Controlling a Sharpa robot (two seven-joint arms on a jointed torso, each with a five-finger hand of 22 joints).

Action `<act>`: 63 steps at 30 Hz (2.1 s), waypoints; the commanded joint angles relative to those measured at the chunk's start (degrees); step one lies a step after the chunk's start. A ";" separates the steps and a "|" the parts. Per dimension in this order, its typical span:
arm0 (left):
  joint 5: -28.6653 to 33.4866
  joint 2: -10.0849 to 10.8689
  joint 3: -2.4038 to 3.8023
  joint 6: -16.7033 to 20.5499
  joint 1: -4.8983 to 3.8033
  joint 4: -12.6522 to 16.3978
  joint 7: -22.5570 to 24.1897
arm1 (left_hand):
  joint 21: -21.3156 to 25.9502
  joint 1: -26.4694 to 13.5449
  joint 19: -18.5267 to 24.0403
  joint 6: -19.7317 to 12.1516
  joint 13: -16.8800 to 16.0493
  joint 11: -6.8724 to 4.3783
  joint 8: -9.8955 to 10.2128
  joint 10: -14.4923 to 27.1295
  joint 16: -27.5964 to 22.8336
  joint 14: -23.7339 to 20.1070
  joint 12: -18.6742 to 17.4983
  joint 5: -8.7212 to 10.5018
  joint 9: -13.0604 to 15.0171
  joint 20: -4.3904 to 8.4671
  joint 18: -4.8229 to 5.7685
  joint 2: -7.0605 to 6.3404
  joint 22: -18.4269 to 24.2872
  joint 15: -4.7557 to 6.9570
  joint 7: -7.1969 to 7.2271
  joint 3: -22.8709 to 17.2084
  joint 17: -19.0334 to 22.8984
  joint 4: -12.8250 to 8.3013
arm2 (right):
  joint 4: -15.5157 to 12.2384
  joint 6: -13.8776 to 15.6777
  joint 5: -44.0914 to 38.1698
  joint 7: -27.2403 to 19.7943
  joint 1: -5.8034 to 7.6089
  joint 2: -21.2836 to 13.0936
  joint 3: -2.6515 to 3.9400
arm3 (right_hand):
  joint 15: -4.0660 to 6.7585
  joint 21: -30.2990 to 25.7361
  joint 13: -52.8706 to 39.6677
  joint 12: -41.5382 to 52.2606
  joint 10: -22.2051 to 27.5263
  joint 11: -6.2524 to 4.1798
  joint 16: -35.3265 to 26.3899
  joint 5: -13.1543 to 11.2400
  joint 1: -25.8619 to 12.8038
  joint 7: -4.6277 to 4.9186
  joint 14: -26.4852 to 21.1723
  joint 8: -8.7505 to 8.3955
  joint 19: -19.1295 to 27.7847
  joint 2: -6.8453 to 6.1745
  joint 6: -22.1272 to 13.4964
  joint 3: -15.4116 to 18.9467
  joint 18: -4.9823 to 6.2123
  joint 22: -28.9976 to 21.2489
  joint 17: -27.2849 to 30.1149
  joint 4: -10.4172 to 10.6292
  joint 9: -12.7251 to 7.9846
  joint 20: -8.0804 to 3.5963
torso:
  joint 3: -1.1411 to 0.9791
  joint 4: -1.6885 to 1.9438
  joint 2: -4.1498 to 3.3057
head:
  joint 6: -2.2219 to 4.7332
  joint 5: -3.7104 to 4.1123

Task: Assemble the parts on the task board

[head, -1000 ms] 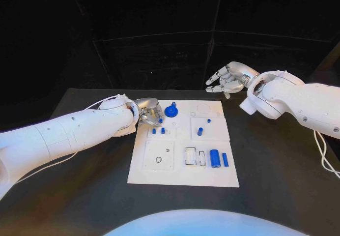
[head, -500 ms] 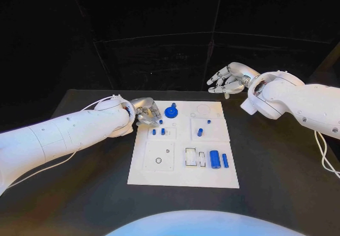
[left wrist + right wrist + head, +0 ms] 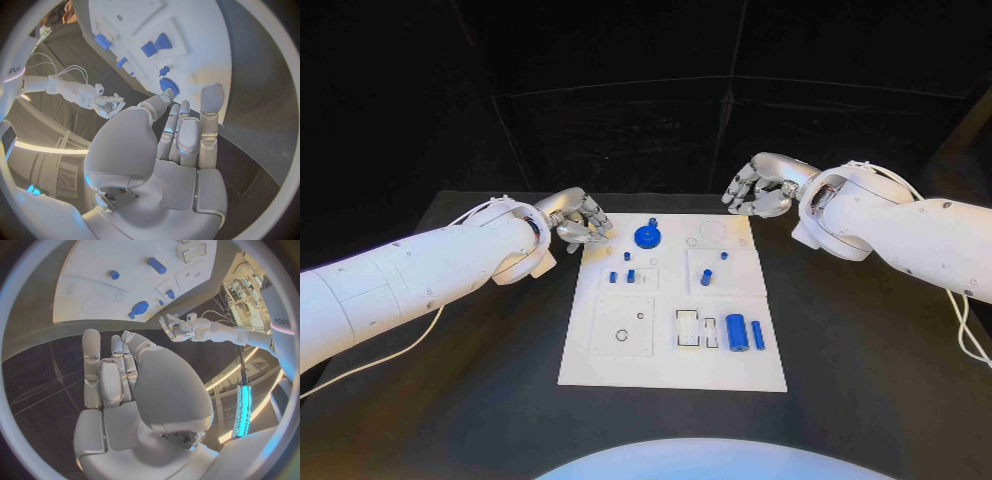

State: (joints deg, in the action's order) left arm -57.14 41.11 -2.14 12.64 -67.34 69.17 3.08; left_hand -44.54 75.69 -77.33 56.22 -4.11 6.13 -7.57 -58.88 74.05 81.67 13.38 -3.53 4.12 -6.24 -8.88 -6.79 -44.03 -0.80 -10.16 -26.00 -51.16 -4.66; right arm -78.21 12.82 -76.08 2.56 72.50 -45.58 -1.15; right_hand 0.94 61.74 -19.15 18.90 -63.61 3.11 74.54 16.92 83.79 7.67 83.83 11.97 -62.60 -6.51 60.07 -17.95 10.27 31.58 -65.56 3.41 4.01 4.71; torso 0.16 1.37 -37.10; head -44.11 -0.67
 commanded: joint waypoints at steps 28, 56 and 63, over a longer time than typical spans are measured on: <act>51.03 4.61 0.06 3.37 0.50 10.56 26.77 | 9.73 -1.30 5.84 0.79 0.05 0.04 -1.30 -1.43 -9.05 -9.30 3.22 0.29 -0.30 -0.38 -1.49 2.51 7.14 -0.33 -0.20 3.82 16.67 2.37 | -1.15 -3.80 -19.08 5.25 -5.81 2.18 -1.47 | -1.18 1.47 9.69 -7.87 2.66 2.13 0.79 -2.79 -1.72 1.09 1.93 -5.20 -0.94 -3.05 -2.15 -2.66 -0.45 1.63 -0.94 -0.33 -0.27 1.37 | 0.05 0.01 -0.22 | 0.93 1.67; 51.35 4.37 0.06 3.30 0.51 9.58 24.91 | 10.40 -0.06 6.26 1.09 0.04 0.03 -1.85 -0.78 -9.94 -10.67 3.71 0.27 -0.16 -0.48 -1.55 3.28 7.56 -0.37 -0.07 3.77 18.56 1.82 | 0.68 -7.33 -24.00 7.60 -7.25 4.47 -1.47 | -0.53 3.78 13.45 -6.97 -2.58 1.28 2.14 -8.13 -0.52 0.74 2.23 -4.90 -1.64 -0.57 2.68 -8.63 -0.72 4.29 -2.38 -3.18 0.06 0.87 | 0.06 -0.03 -0.21 | 0.04 1.71; 51.35 4.37 0.06 2.55 0.50 9.31 24.02 | 10.51 0.05 6.31 1.37 0.04 -0.01 -2.08 -0.67 -10.04 -10.87 3.82 0.28 -0.10 -0.48 -1.56 3.33 7.63 -0.35 0.04 3.85 18.80 1.75 | 0.57 -5.91 -25.76 8.00 -7.62 4.65 -1.47 | -0.14 4.77 13.72 -6.20 -4.26 0.83 2.51 -11.12 0.41 0.39 2.31 -4.59 -2.00 0.10 4.07 -10.41 -0.87 5.61 -2.80 -5.13 0.17 0.53 | 0.06 -0.04 -0.16 | -0.04 1.70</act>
State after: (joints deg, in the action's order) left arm -6.15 45.53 -2.13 16.43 -66.75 78.49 27.47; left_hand -34.42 75.09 -71.28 57.42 -4.16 6.25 -9.39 -59.98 64.35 71.14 17.04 -3.53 3.96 -6.66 -9.72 -3.47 -36.48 -1.14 -10.22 -22.21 -32.42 -2.60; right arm -77.80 7.95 -99.85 9.68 65.50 -40.95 -2.14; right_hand 0.32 66.14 -5.34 12.34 -67.31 4.10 76.87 6.12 83.78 8.06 84.05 7.05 -64.13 -7.12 63.74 -28.02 10.25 36.98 -68.31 -1.52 4.07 5.20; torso 0.22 1.35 -37.27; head -44.13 1.05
